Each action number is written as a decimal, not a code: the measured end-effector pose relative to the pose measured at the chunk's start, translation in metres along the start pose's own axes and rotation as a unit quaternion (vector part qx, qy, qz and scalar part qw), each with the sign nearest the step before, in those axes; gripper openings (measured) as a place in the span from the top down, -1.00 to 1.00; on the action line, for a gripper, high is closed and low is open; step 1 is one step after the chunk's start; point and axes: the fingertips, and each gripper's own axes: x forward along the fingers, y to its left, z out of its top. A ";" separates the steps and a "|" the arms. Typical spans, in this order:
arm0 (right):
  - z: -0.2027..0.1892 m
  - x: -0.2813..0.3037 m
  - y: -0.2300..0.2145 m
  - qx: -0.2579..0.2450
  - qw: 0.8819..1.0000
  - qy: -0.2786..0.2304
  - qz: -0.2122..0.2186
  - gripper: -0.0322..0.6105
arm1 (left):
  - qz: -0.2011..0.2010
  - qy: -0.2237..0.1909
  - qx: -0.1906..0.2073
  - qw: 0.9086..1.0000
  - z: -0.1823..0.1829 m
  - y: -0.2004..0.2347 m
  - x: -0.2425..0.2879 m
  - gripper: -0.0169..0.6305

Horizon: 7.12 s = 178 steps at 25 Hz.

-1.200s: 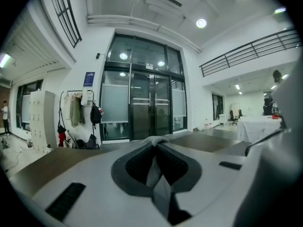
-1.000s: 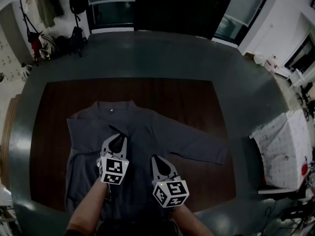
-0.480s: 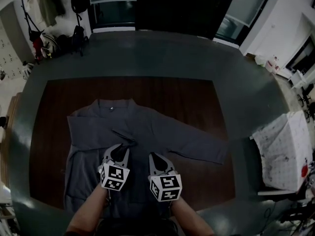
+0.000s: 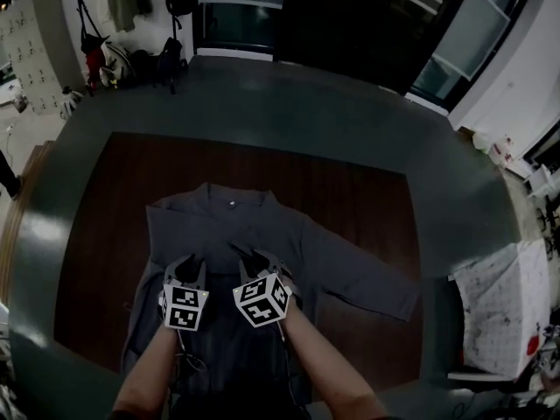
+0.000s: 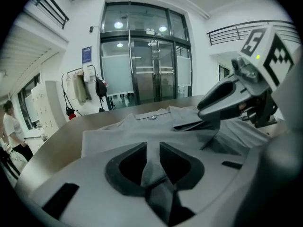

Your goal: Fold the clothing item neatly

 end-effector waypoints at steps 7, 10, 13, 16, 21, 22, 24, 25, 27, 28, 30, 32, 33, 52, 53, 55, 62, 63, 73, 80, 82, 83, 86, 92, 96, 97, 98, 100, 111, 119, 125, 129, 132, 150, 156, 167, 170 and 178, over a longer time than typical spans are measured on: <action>-0.025 0.047 0.002 -0.090 0.990 0.099 -0.047 0.61 | -0.010 -0.008 -0.025 1.000 -0.012 0.015 0.006 0.72; -0.023 0.046 -0.007 -0.053 0.992 0.093 -0.063 0.87 | -0.014 -0.006 -0.027 1.000 -0.013 0.014 0.006 0.72; -0.019 0.035 -0.025 0.015 0.994 0.067 -0.079 0.88 | -0.016 0.000 -0.033 0.999 -0.016 0.014 0.008 0.72; -0.031 0.021 -0.052 0.093 0.988 0.060 -0.110 0.88 | -0.016 0.009 -0.036 0.999 -0.021 0.013 0.011 0.72; -0.079 0.009 -0.085 0.221 0.961 0.076 -0.146 0.86 | -0.011 0.013 -0.034 0.999 -0.024 0.016 0.010 0.72; -0.085 0.008 -0.090 0.238 0.957 0.072 -0.151 0.82 | -0.007 0.014 -0.033 0.999 -0.025 0.019 0.011 0.72; -0.096 0.006 -0.099 0.264 0.949 0.060 -0.161 0.71 | 0.004 0.013 -0.034 0.999 -0.027 0.024 0.013 0.72; -0.102 0.003 -0.104 0.272 0.946 0.055 -0.166 0.70 | 0.007 0.011 -0.036 0.999 -0.028 0.024 0.015 0.72; -0.112 -0.015 -0.114 0.285 0.940 0.046 -0.181 0.70 | 0.005 0.003 -0.043 0.999 -0.027 0.020 0.013 0.72; -0.113 -0.028 -0.118 0.294 0.936 0.038 -0.190 0.70 | 0.002 -0.003 -0.046 0.999 -0.024 0.018 0.008 0.72; -0.103 -0.055 -0.117 0.317 0.928 0.008 -0.196 0.70 | -0.005 -0.018 -0.049 0.999 -0.012 0.016 -0.010 0.72; -0.085 -0.076 -0.104 0.339 0.923 -0.035 -0.181 0.70 | -0.007 -0.039 -0.054 0.998 0.002 0.015 -0.032 0.72; -0.077 -0.084 -0.095 0.347 0.920 -0.054 -0.176 0.71 | -0.007 -0.051 -0.058 0.997 0.007 0.013 -0.042 0.72; -0.071 -0.209 -0.015 0.391 0.852 -0.224 -0.267 0.93 | -0.156 -0.166 -0.097 0.969 0.058 -0.048 -0.144 0.92; -0.081 -0.214 -0.023 0.397 0.849 -0.221 -0.270 0.93 | -0.154 -0.170 -0.106 0.968 0.061 -0.052 -0.146 0.92; -0.099 -0.228 -0.043 0.397 0.848 -0.216 -0.276 0.93 | -0.150 -0.180 -0.116 0.965 0.069 -0.066 -0.149 0.92; -0.179 -0.270 -0.128 0.384 0.852 -0.200 -0.293 0.93 | -0.116 -0.193 -0.104 0.969 0.095 -0.145 -0.137 0.92; -0.194 -0.275 -0.140 0.386 0.852 -0.195 -0.296 0.93 | -0.112 -0.192 -0.104 0.969 0.096 -0.158 -0.134 0.92; -0.330 -0.315 -0.217 0.373 0.867 -0.099 -0.316 0.93 | -0.119 -0.187 -0.078 0.972 0.114 -0.288 -0.112 0.92; -0.397 -0.329 -0.228 0.403 0.851 -0.049 -0.334 0.92 | -0.127 -0.150 -0.071 0.978 0.092 -0.338 -0.089 0.92; -0.406 -0.323 -0.226 0.413 0.853 -0.037 -0.317 0.82 | -0.127 -0.141 -0.065 0.980 0.089 -0.348 -0.082 0.92; -0.409 -0.319 -0.225 0.416 0.856 -0.032 -0.306 0.79 | -0.128 -0.138 -0.064 0.980 0.088 -0.353 -0.078 0.92; -0.416 -0.308 -0.224 0.418 0.862 -0.012 -0.286 0.68 | -0.131 -0.128 -0.065 0.981 0.087 -0.367 -0.069 0.92; -0.421 -0.287 -0.222 0.441 0.858 0.027 -0.262 0.61 | -0.140 -0.115 -0.061 0.982 0.085 -0.378 -0.060 0.92; -0.422 -0.282 -0.227 0.457 0.849 0.040 -0.262 0.61 | -0.141 -0.113 -0.060 0.982 0.085 -0.378 -0.059 0.92; -0.425 -0.281 -0.228 0.464 0.844 0.047 -0.264 0.61 | -0.141 -0.112 -0.060 0.982 0.085 -0.378 -0.059 0.92; -0.428 -0.282 -0.229 0.472 0.838 0.053 -0.268 0.61 | -0.140 -0.111 -0.060 0.982 0.085 -0.378 -0.059 0.92; -0.431 -0.283 -0.231 0.483 0.829 0.062 -0.274 0.61 | -0.140 -0.111 -0.061 0.982 0.086 -0.375 -0.060 0.92; -0.426 -0.274 -0.230 0.467 0.836 0.064 -0.281 0.75 | -0.135 -0.106 -0.065 0.983 0.078 -0.366 -0.061 0.92; -0.414 -0.281 -0.234 0.478 0.827 0.020 -0.295 0.81 | -0.114 -0.107 -0.059 0.986 0.079 -0.351 -0.070 0.92; -0.393 -0.285 -0.245 0.466 0.829 0.005 -0.309 0.81 | -0.093 -0.115 -0.059 0.987 0.082 -0.324 -0.080 0.92; -0.357 -0.284 -0.250 0.419 0.849 -0.007 -0.321 0.81 | -0.083 -0.133 -0.042 0.987 0.091 -0.300 -0.082 0.92; -0.321 -0.276 -0.247 0.388 0.863 -0.015 -0.324 0.81 | -0.088 -0.140 -0.052 0.985 0.094 -0.276 -0.086 0.92; -0.095 -0.162 -0.128 0.285 0.915 -0.043 -0.283 0.81 | -0.041 -0.155 -0.082 0.984 0.058 -0.030 -0.131 0.92; -0.062 -0.141 -0.078 0.280 0.915 -0.037 -0.289 0.81 | -0.050 -0.145 -0.084 0.985 0.033 0.028 -0.147 0.92; -0.069 -0.124 -0.061 0.305 0.911 -0.061 -0.272 0.81 | -0.043 -0.142 -0.063 0.987 0.021 0.017 -0.149 0.92; -0.058 -0.129 -0.072 0.316 0.905 -0.080 -0.275 0.81 | -0.038 -0.141 -0.035 0.989 0.033 0.014 -0.154 0.92; -0.011 -0.119 -0.058 0.293 0.913 -0.103 -0.264 0.81 | -0.018 -0.148 -0.045 0.988 0.034 0.051 -0.168 0.92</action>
